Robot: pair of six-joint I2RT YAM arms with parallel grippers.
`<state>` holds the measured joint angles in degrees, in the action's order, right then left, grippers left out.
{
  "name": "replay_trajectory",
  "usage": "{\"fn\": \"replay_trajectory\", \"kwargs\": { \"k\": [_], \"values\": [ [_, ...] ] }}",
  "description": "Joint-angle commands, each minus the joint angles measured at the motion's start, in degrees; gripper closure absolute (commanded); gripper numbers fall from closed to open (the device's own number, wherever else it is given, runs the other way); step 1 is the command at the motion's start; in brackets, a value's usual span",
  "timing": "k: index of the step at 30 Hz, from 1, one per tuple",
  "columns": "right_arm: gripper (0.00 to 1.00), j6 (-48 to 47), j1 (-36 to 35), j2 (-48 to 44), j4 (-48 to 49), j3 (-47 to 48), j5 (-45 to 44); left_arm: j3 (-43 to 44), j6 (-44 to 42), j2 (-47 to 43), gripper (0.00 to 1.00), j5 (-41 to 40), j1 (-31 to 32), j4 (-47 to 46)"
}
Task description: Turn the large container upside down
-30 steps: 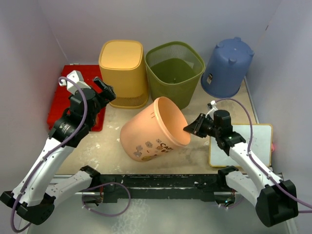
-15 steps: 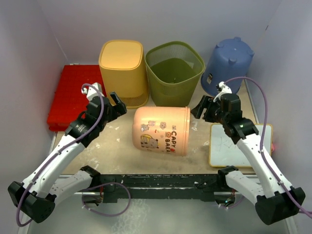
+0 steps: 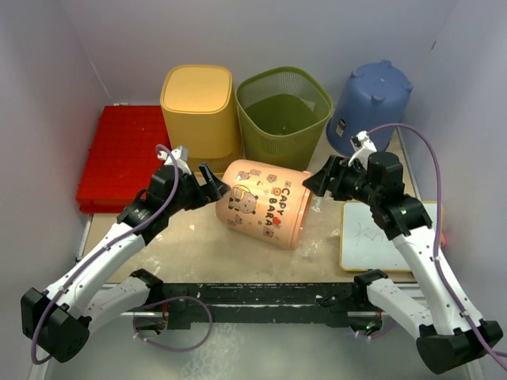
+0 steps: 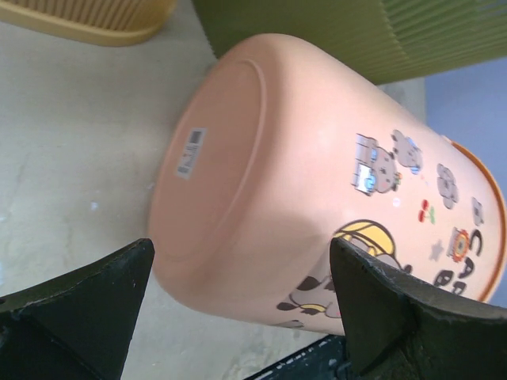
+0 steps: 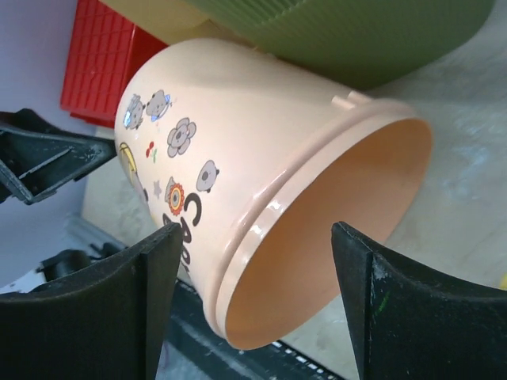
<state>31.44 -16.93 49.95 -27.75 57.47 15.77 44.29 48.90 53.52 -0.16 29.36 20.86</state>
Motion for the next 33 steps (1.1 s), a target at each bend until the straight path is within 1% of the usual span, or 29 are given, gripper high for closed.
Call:
{"fn": "replay_trajectory", "kwargs": {
  "k": [1, 6, 8, 12, 16, 18, 22, 26, 28, 30, 33],
  "values": [
    [0.24, 9.28, -0.12, 0.82, 2.18, -2.95, 6.66, -0.84, 0.48, 1.48, 0.11, 8.32, -0.10, -10.03],
    [0.38, 10.21, -0.22, 0.91, 1.89, -4.31, 5.65, -2.28, 1.06, 4.73, 0.11, 14.52, -0.10, -16.90],
    [0.47, 10.22, -0.21, 0.91, 1.84, -4.36, 6.15, -2.36, 1.15, 5.55, 0.11, 16.12, -0.10, -18.00],
    [0.57, 11.39, -0.21, 0.61, 3.45, -5.97, 7.33, -2.46, 1.14, 5.73, 0.11, 17.84, -0.05, -19.63],
    [0.82, 14.27, -0.21, 0.75, 8.15, -10.11, 11.20, -1.79, 2.82, 5.96, 0.12, 20.54, -0.10, -23.10],
    [0.99, 16.27, -0.21, 0.89, 11.73, -12.61, 13.48, -1.31, 3.75, 6.15, 0.11, 21.89, -0.10, -24.67],
    [1.00, 19.98, -0.25, 1.26, 18.55, -16.19, 17.06, -0.52, 5.70, 6.19, 0.11, 24.52, -0.10, -27.16],
    [1.00, 24.19, -0.57, 1.62, 27.11, -20.55, 20.32, 2.02, 6.30, 4.78, 0.11, 25.06, -0.10, -26.23],
    [1.00, 26.48, -1.13, 2.15, 31.87, -22.60, 21.54, 4.91, 4.90, 3.99, 0.11, 24.57, -0.08, -23.09],
    [1.00, 28.75, -2.18, 2.89, 36.70, -24.05, 22.46, 8.58, 1.70, 3.33, 0.11, 23.67, -0.10, -18.02],
    [1.00, 31.50, -5.76, 4.52, 43.16, -24.97, 21.99, 15.45, -3.08, 2.47, 0.11, 20.94, -0.10, -9.62]
  ]
}}
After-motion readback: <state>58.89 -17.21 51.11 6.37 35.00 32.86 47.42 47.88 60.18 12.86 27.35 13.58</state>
